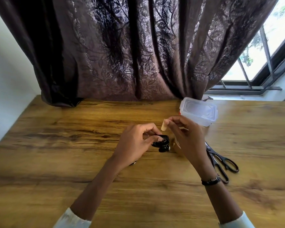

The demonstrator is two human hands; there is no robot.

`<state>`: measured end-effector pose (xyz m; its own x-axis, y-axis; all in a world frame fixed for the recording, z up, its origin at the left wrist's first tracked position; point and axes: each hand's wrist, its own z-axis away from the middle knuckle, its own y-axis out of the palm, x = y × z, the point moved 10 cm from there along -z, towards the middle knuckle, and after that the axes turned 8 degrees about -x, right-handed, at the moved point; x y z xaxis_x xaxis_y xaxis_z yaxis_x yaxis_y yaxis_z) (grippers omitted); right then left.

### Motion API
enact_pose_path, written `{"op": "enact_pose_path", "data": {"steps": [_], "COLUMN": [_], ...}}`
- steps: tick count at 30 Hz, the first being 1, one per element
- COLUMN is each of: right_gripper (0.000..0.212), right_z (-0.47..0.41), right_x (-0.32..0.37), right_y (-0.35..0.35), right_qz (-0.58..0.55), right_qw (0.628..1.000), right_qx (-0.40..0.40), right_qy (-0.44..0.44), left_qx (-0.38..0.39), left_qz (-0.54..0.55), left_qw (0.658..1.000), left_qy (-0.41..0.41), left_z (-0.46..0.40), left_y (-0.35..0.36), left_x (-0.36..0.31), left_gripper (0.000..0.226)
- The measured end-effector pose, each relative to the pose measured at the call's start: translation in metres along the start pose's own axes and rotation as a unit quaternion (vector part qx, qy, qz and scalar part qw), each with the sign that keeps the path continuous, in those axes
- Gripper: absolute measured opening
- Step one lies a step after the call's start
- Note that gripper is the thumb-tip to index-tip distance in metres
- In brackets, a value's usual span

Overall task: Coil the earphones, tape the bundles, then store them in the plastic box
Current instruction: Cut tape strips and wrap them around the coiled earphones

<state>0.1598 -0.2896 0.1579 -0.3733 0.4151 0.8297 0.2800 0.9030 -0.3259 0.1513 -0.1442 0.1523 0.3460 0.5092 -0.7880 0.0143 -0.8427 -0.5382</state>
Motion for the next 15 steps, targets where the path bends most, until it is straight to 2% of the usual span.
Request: {"op": "enact_pose_path", "data": {"steps": [10, 15], "right_gripper": [0.017, 0.007], "right_z": [0.009, 0.011], "right_x": [0.002, -0.005], "right_y": [0.008, 0.013], "right_qz": [-0.049, -0.089], "right_qw": [0.997, 0.989], "right_qx": [0.028, 0.053], "right_qy": [0.061, 0.101], "left_qx": [-0.047, -0.044], "left_qz": [-0.043, -0.046], "left_qw": [0.996, 0.996], "left_qy": [0.062, 0.065], "left_z": [0.005, 0.004], "left_y": [-0.013, -0.012], "left_x": [-0.022, -0.024], "left_gripper": [0.010, 0.009]}}
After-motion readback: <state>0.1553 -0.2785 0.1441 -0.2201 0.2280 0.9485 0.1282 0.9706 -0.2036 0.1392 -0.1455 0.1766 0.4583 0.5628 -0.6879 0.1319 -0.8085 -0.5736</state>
